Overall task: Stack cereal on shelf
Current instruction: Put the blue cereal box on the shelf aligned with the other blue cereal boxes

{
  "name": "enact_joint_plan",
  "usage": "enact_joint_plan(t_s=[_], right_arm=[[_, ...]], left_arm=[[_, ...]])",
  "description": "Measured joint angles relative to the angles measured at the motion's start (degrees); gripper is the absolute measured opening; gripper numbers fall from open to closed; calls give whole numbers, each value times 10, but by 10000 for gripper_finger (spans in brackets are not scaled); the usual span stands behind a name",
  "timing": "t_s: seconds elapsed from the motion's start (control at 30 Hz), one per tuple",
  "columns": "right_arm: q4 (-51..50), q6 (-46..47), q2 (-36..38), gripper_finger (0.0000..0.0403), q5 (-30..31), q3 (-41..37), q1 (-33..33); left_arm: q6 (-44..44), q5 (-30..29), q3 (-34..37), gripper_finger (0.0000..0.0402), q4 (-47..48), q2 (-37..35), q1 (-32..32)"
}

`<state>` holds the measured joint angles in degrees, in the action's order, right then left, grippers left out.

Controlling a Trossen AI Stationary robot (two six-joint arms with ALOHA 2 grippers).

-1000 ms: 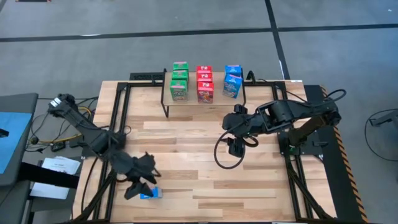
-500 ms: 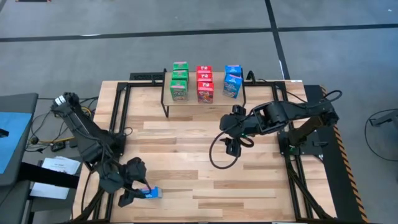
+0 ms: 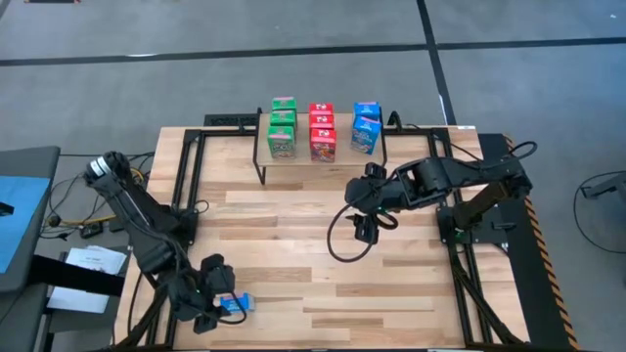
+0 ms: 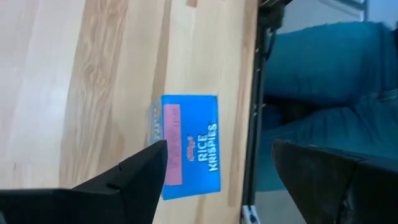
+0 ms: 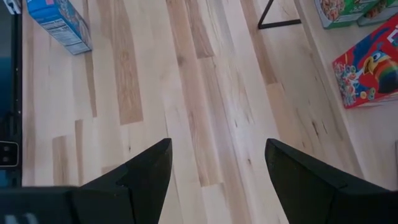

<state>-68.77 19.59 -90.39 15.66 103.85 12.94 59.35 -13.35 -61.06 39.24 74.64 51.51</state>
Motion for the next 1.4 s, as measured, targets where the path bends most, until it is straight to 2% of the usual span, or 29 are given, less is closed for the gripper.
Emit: enact_joint_plan(t_s=[0.4,0.7,1.03,1.27,1.4], right_arm=[[-1,-1,0,283,0,0,0],[-3,-2,0,283,-1,0,0],[-3,-1,0,283,-1,0,1],[-3,-1,0,283,-1,0,1],[-3,-1,0,283,-1,0,1]], left_arm=[[19,-5,0,275,53,31,3],[28,16,0,275,48,60,9],[45,5,0,275,50,63,16],[41,16,1,275,49,104,19],[39,3,1,275,53,109,18]])
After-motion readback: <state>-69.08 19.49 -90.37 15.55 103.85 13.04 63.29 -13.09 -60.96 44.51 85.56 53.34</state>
